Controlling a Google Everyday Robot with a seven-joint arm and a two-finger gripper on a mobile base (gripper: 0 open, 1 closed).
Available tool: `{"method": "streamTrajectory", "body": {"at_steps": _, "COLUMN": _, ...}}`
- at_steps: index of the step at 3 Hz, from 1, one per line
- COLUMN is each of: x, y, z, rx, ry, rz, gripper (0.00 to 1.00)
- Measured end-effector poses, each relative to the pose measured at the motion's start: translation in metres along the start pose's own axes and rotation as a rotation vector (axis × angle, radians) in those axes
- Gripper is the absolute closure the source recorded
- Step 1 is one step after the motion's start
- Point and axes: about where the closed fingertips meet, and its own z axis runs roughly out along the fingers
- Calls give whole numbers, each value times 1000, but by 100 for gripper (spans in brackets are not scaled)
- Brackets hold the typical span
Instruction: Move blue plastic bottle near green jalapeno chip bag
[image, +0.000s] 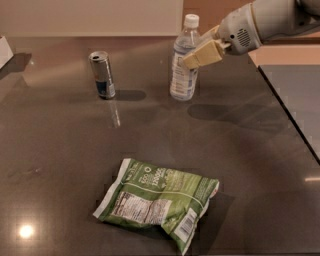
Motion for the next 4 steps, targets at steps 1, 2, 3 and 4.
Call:
{"method": "streamTrajectory", "body": {"at_steps": 1, "x": 5, "y": 28, "z": -22, "rx": -27, "ry": -17, "rz": 9, "gripper": 100}}
{"method": "streamTrajectory", "body": {"at_steps": 2, "x": 11, "y": 49, "z": -37, "rx": -42, "ry": -26, "rz": 17, "gripper": 100}}
{"method": "streamTrajectory", "body": {"at_steps": 3, "x": 22, "y": 68, "z": -40, "rx": -41, "ry": -8, "rz": 20, "gripper": 100}}
{"method": "streamTrajectory", "body": {"at_steps": 4, "x": 45, "y": 98, "z": -27, "rx": -56, "ry": 30, "rz": 13, "gripper": 100}}
